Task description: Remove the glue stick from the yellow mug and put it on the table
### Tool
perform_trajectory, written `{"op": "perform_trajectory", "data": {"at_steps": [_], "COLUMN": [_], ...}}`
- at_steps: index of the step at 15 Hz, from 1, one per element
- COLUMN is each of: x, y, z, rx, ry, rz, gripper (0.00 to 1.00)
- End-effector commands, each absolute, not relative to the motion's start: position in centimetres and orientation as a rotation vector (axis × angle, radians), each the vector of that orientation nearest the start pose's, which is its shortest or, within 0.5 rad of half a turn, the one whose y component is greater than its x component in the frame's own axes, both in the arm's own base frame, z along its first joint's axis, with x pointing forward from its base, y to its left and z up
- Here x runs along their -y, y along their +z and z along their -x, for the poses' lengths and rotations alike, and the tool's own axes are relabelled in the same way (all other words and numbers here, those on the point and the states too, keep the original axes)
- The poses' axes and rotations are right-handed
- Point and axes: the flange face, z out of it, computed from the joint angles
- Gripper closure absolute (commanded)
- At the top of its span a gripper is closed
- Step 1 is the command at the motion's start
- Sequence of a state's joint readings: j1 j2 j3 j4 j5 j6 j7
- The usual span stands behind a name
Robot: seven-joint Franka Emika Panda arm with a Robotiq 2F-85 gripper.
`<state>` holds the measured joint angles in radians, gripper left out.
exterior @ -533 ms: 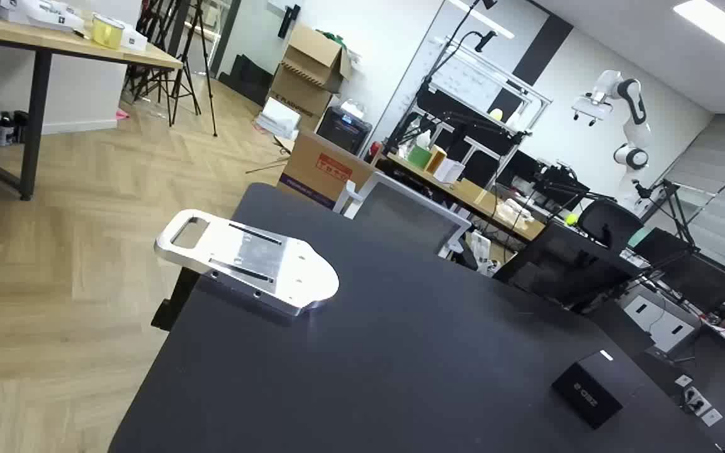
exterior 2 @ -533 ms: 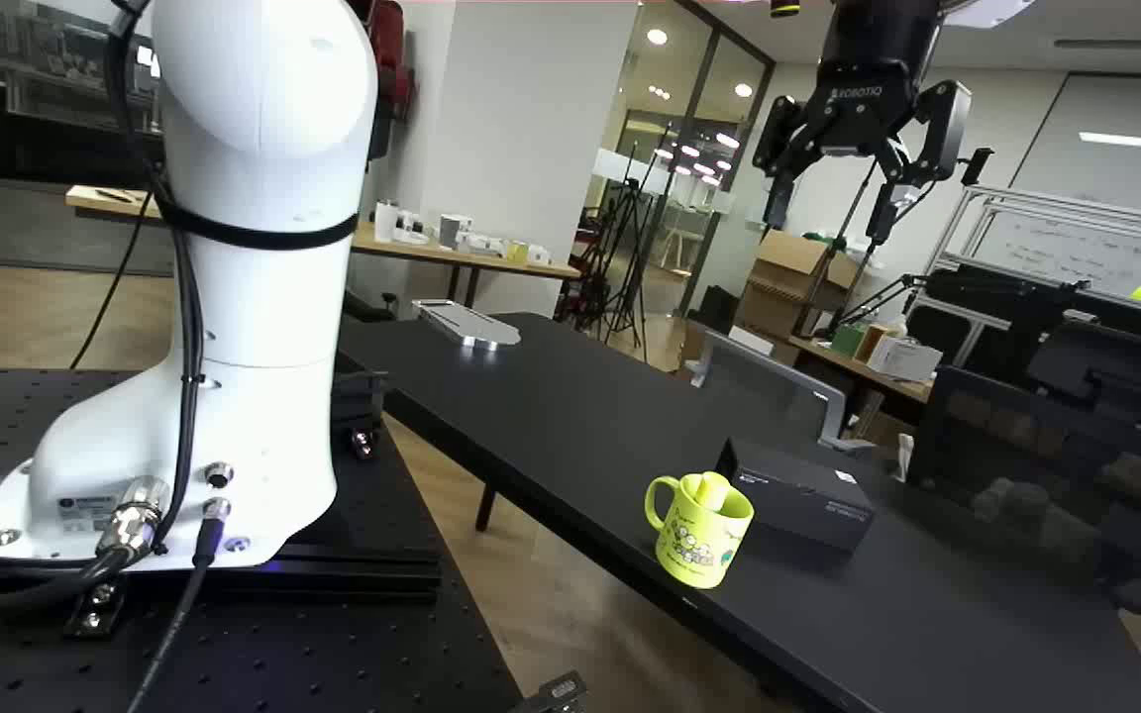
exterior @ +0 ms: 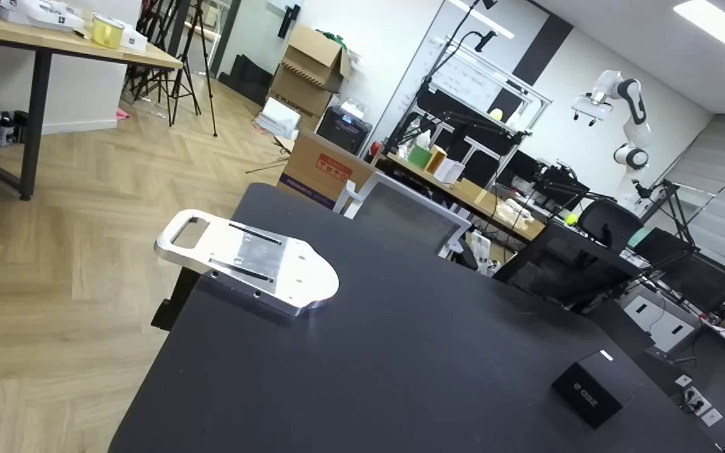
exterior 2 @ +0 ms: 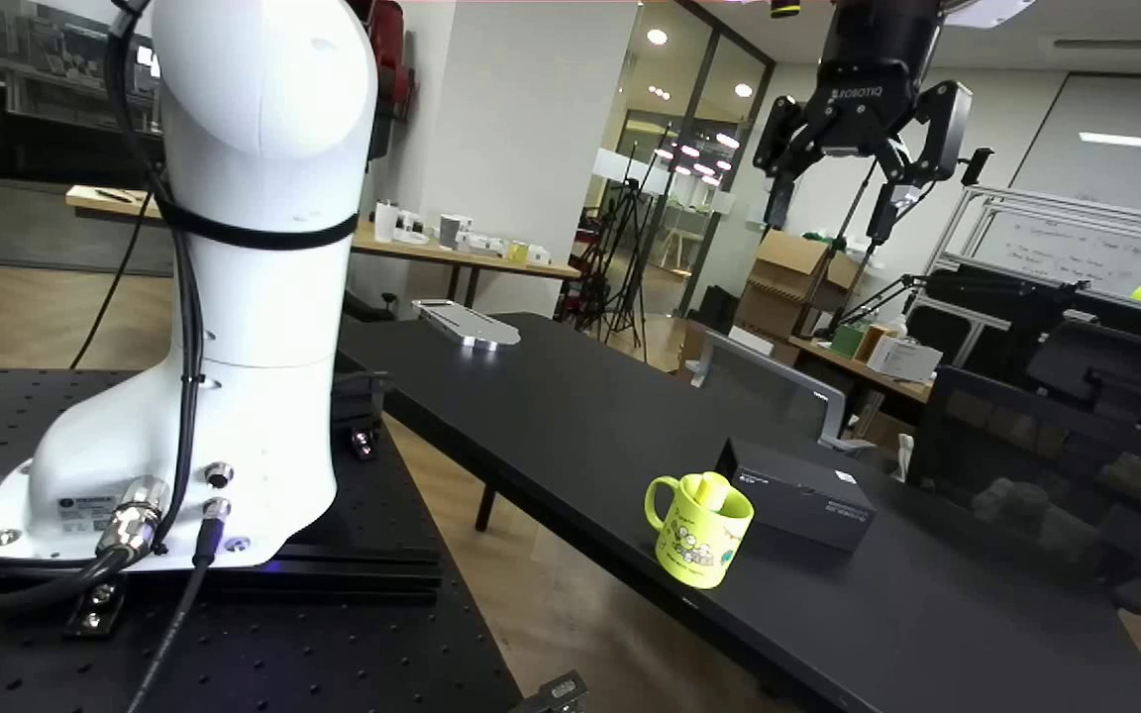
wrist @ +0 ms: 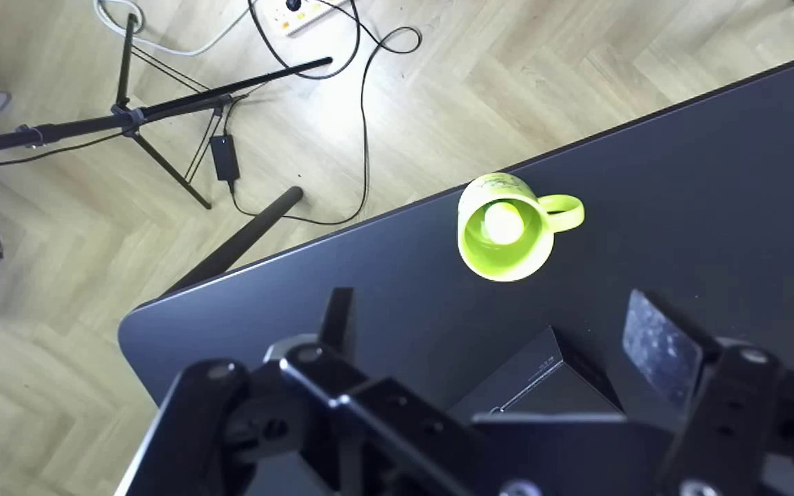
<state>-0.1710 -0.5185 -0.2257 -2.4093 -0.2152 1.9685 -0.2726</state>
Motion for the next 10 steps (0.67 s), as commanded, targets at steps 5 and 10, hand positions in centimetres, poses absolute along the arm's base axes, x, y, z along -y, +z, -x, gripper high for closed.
{"op": "perform_trajectory", "data": {"at_steps": [5,10], "x": [17.5,16.9], "y": [49.7,45.7], "z": [-37.1,-41.2], "rx": [-0.020,0.037], "ry": [-0.063,-0.189], "rz": [3.253,3.276], "gripper": [0.00,0.00]}}
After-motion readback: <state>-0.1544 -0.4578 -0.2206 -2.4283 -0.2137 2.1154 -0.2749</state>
